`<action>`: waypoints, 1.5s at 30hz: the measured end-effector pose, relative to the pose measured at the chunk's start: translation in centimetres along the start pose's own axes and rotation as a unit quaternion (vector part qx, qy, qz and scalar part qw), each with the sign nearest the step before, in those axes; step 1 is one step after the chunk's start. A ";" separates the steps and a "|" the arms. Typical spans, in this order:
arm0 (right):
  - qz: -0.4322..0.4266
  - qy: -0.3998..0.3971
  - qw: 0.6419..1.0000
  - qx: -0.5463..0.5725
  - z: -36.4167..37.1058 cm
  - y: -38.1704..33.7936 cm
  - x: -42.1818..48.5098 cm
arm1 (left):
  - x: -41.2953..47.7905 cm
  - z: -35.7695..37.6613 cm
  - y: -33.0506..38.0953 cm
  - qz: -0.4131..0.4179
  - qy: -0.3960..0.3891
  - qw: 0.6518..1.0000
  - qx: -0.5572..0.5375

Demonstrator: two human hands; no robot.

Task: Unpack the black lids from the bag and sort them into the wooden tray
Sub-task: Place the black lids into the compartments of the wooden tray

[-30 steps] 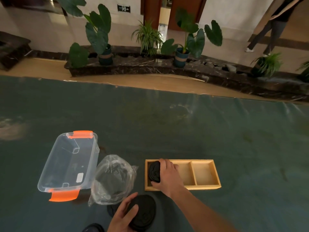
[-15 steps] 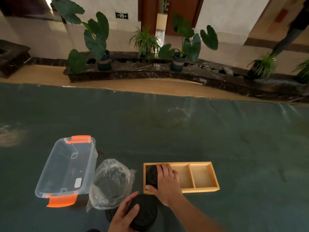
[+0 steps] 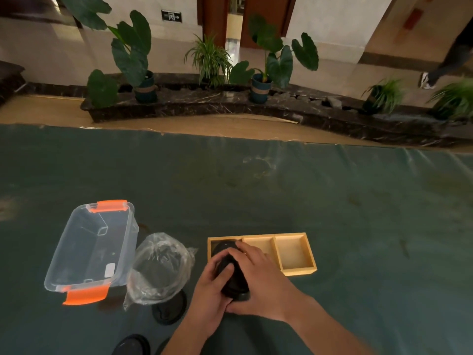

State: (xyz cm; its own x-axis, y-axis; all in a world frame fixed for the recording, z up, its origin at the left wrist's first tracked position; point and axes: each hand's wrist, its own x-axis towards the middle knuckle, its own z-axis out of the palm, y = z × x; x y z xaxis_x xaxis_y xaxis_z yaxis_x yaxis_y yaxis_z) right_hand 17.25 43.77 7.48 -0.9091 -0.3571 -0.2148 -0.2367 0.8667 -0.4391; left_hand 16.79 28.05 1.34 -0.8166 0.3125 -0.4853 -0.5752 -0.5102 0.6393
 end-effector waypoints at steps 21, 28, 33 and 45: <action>0.093 0.022 0.985 0.141 0.1 5.7 -1.0 | 1.9 2.6 -1.5 -0.074 -0.018 0.995 -0.061; 0.125 0.053 0.967 0.215 -0.4 6.6 -1.1 | 2.6 2.4 -1.7 -0.070 -0.002 0.995 -0.068; 0.145 0.099 0.949 0.262 -1.1 7.2 -0.3 | 3.5 1.4 -2.1 -0.058 0.034 0.995 -0.076; 0.255 0.020 0.964 -0.072 5.1 10.2 5.6 | 0.2 -3.8 -2.3 -0.037 0.065 0.974 -0.215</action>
State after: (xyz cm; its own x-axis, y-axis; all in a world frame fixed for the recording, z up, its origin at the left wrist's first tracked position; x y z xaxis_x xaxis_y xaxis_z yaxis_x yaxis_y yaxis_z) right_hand 11.52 48.86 -2.60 -0.9317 0.1385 -0.3357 0.2008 0.9668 -0.1583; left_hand 18.13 26.25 -2.46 -0.7453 0.2715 -0.6090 -0.5355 -0.7878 0.3042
